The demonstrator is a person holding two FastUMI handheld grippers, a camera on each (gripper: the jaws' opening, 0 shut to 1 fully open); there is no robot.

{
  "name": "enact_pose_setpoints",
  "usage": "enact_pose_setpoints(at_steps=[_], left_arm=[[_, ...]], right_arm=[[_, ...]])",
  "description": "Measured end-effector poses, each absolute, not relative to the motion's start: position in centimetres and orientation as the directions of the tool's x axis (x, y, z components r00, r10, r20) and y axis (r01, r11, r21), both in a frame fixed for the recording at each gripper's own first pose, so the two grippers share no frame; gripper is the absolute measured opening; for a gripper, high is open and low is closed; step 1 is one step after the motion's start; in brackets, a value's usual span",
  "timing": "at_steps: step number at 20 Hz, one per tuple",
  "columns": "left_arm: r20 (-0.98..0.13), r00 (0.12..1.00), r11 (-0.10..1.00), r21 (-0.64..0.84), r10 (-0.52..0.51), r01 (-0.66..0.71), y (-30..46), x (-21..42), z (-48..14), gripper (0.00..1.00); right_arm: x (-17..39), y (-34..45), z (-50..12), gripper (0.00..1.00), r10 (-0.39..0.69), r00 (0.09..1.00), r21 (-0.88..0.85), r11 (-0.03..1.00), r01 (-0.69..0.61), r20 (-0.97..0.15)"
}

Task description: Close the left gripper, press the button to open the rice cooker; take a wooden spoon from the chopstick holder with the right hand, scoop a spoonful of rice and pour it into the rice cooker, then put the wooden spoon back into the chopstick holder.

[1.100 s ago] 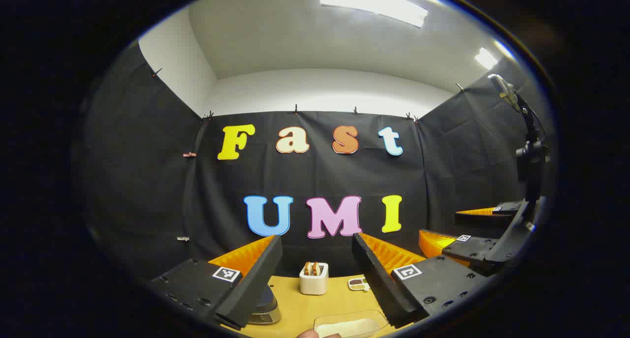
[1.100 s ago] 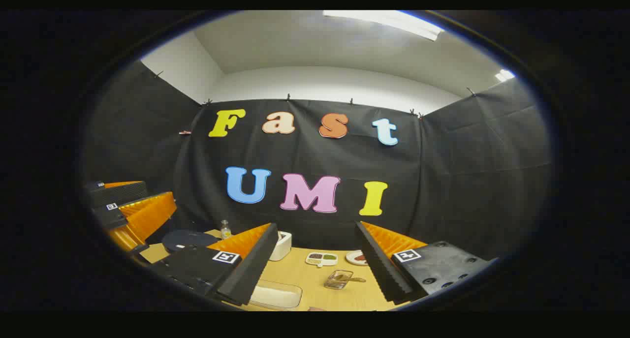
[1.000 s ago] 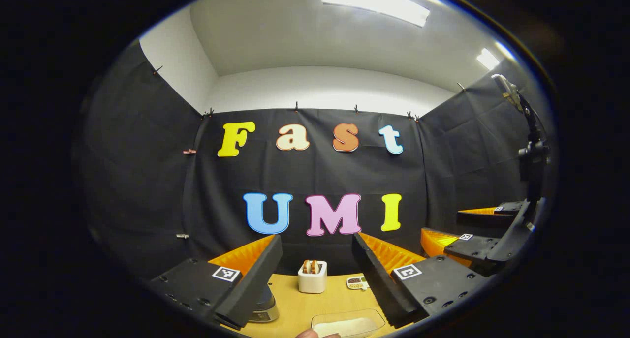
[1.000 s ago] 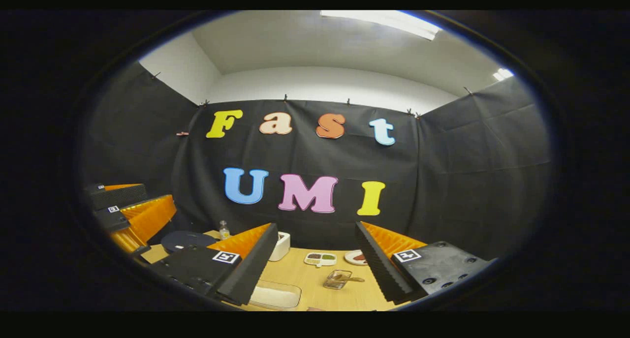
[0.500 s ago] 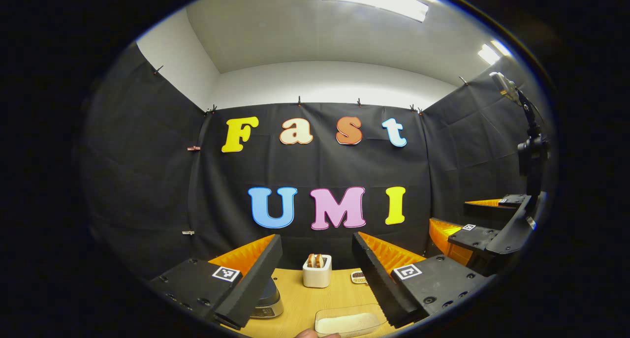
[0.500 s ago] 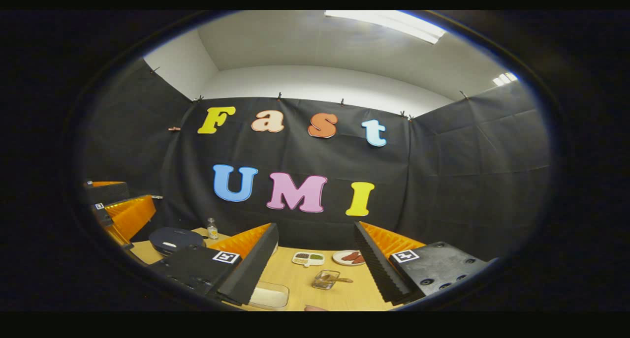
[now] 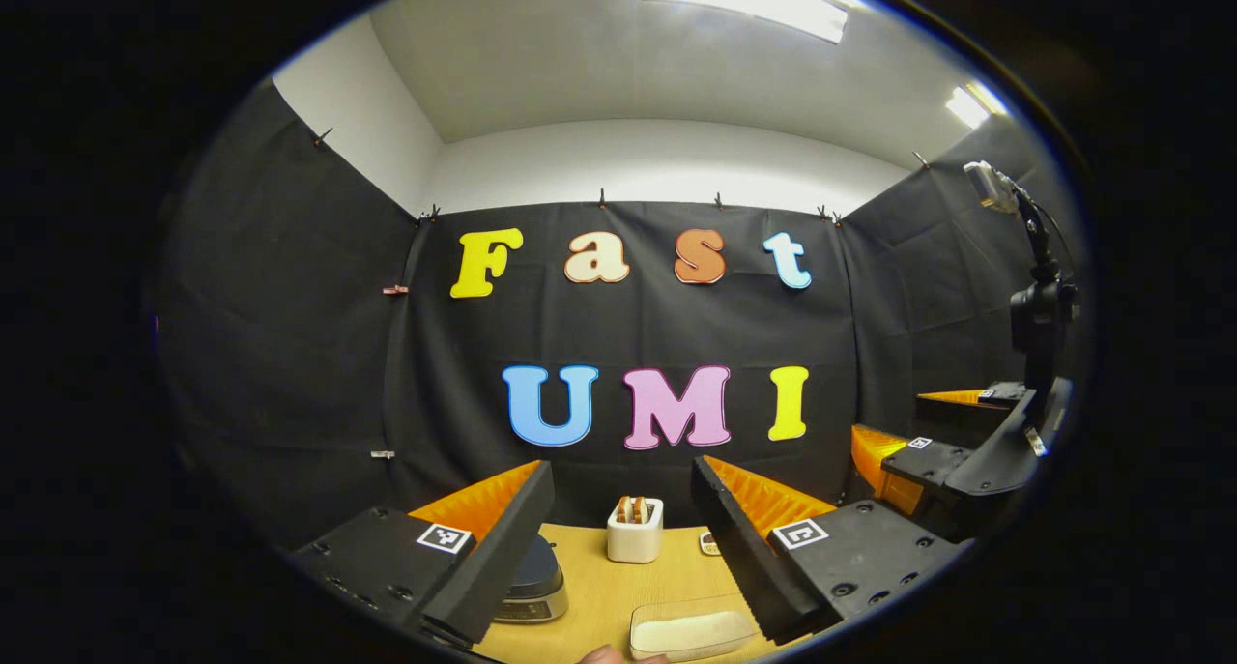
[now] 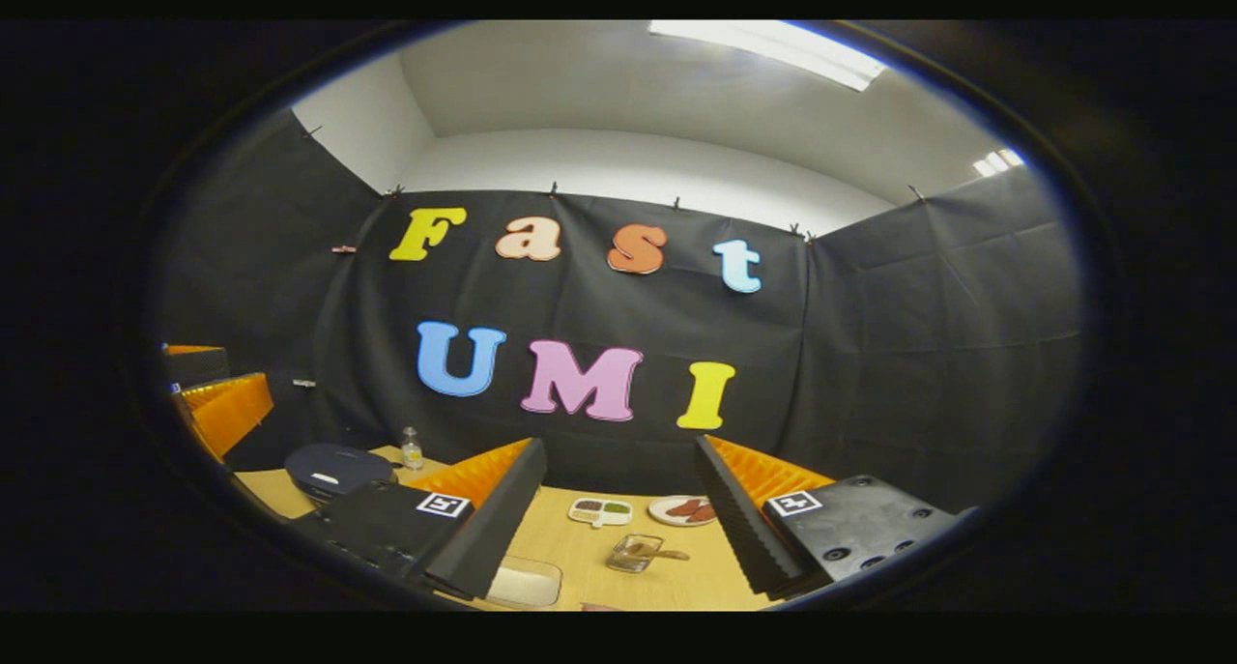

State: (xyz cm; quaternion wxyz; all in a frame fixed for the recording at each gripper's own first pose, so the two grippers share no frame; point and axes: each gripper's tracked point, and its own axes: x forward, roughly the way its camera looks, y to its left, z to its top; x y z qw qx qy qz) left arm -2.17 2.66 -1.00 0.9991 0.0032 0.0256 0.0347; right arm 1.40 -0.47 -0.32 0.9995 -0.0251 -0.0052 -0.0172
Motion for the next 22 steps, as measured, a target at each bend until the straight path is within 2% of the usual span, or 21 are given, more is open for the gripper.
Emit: enact_pose_setpoints(at_steps=[4, 8, 13, 18, 22], left_arm=[[-0.065, 0.995, 0.998, -0.001, 0.070, -0.071, 3.5, -2.5, -1.5, 0.97], [-0.067, 0.996, 0.998, -0.005, 0.065, -0.066, 4.4, -2.7, -1.8, 0.97], [-0.084, 0.995, 0.999, -0.010, 0.051, -0.052, 4.8, -2.7, -2.7, 0.97], [-0.135, 0.985, 0.994, -0.009, 0.109, -0.111, 5.1, -1.2, -5.2, 0.98], [-0.158, 0.975, 0.988, 0.052, 0.154, -0.148, 4.7, 0.9, -5.9, 0.99]], right_arm=[[1.4, 0.5, -1.2, 0.99, 0.000, 1.000, -0.090, 0.996, -0.001, -0.016], [1.3, 0.5, -1.8, 0.95, -0.014, 0.999, -0.095, 0.995, 0.010, -0.043], [1.9, 0.0, -2.8, 0.95, -0.026, 0.997, -0.095, 0.995, 0.020, -0.069], [3.6, 0.7, -4.7, 0.94, 0.039, 0.993, -0.123, 0.991, -0.052, -0.108], [5.5, 0.1, -8.3, 0.94, 0.096, 0.979, -0.108, 0.987, -0.116, -0.178]])
